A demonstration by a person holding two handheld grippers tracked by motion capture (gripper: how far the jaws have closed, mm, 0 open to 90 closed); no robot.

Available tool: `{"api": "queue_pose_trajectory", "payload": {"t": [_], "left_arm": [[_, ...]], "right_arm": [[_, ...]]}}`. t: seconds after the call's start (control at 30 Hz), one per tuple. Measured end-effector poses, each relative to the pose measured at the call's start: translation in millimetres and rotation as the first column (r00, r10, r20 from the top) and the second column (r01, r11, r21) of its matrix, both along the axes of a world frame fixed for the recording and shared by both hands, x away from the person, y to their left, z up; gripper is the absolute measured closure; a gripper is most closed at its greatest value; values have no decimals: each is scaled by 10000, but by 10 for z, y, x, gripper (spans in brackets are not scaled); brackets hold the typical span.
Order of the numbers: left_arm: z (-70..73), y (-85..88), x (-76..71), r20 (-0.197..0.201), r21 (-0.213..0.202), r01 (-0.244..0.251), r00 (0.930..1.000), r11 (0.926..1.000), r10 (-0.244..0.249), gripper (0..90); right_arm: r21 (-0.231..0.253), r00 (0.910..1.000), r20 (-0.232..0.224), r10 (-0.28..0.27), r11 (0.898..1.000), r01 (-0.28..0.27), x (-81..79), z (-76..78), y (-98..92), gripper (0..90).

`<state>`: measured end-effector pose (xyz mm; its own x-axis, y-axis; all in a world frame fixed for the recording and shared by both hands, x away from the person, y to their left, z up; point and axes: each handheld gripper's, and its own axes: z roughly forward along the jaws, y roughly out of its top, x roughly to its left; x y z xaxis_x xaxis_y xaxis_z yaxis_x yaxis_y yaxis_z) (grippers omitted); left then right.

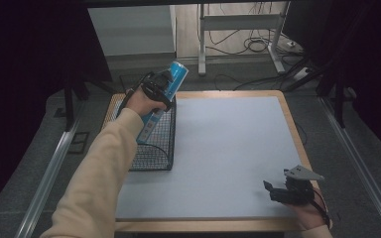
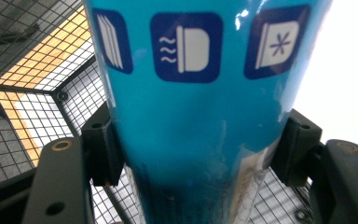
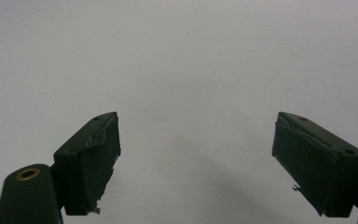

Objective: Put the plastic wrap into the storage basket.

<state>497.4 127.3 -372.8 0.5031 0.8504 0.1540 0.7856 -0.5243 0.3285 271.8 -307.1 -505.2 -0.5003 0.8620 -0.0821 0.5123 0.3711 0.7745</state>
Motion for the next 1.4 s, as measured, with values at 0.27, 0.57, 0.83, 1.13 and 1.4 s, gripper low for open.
{"api": "queue_pose_trajectory", "payload": {"t": [0.27,0.57,0.83,1.13,1.4], "left_arm": [[-156,22,154,-34,225,-275,9996,9994,276,318],[-301,4,264,-173,489,-356,9992,9982,365,318],[-440,-2,341,-261,794,-396,9988,9961,418,318],[-547,-16,399,-134,1018,-526,9984,9934,542,317],[-573,9,429,-110,1010,-731,9972,9922,746,316]], "right_arm": [[-16,10000,-26,-74,10000,74,8,-2,-19,155],[-13,10000,-76,-16,10000,16,8,-7,-14,155],[-62,10000,-63,18,10000,-18,6,-8,-4,155],[-80,10000,-56,-2,10000,1,3,-9,-7,155],[-101,10000,-43,4,9999,-4,0,-11,-3,155]]}}
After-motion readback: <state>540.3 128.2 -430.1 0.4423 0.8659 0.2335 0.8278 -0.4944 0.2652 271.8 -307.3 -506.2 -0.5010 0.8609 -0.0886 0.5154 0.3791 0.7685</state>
